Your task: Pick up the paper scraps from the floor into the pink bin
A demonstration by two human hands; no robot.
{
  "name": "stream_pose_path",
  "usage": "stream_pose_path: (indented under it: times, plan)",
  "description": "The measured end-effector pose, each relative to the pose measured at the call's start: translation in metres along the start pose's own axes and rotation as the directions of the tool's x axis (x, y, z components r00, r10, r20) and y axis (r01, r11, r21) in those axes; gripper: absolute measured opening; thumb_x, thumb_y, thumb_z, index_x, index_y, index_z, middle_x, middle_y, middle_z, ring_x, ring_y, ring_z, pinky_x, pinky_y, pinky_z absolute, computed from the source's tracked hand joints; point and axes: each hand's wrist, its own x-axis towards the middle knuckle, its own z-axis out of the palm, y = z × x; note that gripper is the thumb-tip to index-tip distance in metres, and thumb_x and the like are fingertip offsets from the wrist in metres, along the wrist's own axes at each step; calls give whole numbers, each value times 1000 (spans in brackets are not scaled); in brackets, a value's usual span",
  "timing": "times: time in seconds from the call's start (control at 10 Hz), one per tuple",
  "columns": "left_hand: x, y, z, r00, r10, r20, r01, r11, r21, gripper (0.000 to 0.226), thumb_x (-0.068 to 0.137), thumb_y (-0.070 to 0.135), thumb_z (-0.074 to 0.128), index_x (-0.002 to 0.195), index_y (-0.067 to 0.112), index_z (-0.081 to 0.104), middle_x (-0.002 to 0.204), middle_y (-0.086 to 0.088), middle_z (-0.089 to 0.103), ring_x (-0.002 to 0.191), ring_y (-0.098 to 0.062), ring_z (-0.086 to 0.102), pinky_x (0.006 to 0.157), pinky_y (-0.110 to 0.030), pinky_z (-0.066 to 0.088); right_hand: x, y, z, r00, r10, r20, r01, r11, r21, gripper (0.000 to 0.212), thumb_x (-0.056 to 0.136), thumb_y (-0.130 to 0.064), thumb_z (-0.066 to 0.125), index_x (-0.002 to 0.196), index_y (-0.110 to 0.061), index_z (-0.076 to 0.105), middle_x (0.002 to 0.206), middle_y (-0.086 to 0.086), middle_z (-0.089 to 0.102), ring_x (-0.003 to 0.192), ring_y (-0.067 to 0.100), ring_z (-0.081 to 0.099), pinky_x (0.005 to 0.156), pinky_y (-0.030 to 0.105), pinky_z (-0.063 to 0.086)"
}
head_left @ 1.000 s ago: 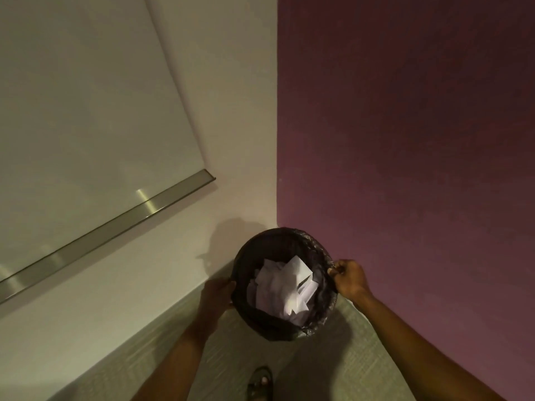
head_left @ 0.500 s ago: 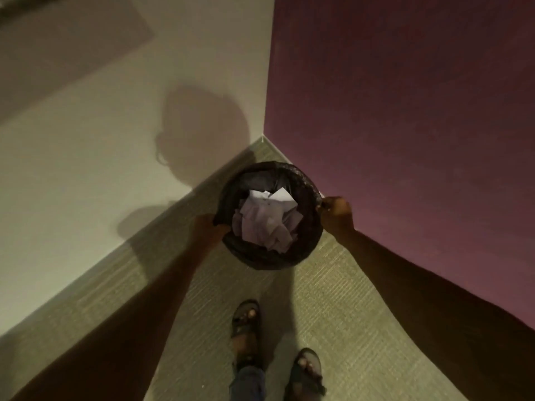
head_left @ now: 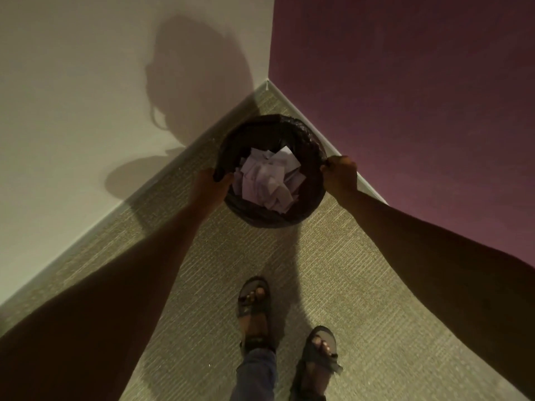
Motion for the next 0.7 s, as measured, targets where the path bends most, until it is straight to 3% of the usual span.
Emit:
stream_pose_path:
  times: [0.1,0.3,0.4,0.5,0.6,0.7]
  plan:
    - [3,2,2,1000,11,-22,-10,1000,20,38,87,27,65,56,22,44,52,4,43,42,-6,43,40,-20,28,7,-4,3,999,17,-30,-17,1000,-2,20,91,-9,57,99,4,70,105,24,68,102,36,62,77,25,36]
    - [11,5,4,1000,3,-26,-2,999,48,25,88,26,63,69,14,52,64,-1,53,64,-23,55,49,-24,34,25,-8,0,999,-4,52,3,1000,17,18,88,-7,59,89,6,70,91,26,69,91,38,67,67,23,38]
    - [-4,15,4,985,90,-144,-49,964,263,44,93,35,54,120,0,52,121,-22,55,113,-36,54,88,-42,50,7,-24,-7,979,-198,-58,185,966,-181,30,96,-20,53,106,6,61,107,26,63,99,39,61,78,34,44]
    - [-24,23,8,911,350,-220,-219,861,459,60,96,37,45,143,0,33,146,-23,41,134,-37,40,109,-48,37,-16,-36,-14,919,-389,-65,359,892,-274,40,99,-28,44,121,3,55,118,23,59,107,38,57,88,41,50]
    - [-48,30,19,759,649,-51,-471,601,646,62,101,36,32,150,-1,20,156,-24,28,145,-35,28,118,-47,26,-52,-36,-12,824,-563,61,538,745,-394,54,102,-33,31,140,5,43,141,28,47,133,40,44,108,48,41]
    - [-53,31,26,773,634,37,-479,544,689,62,101,33,30,151,-2,17,159,-23,20,149,-33,19,121,-49,20,-58,-37,-8,805,-586,94,555,688,-466,56,104,-32,31,143,8,37,148,29,40,140,41,36,115,50,32]
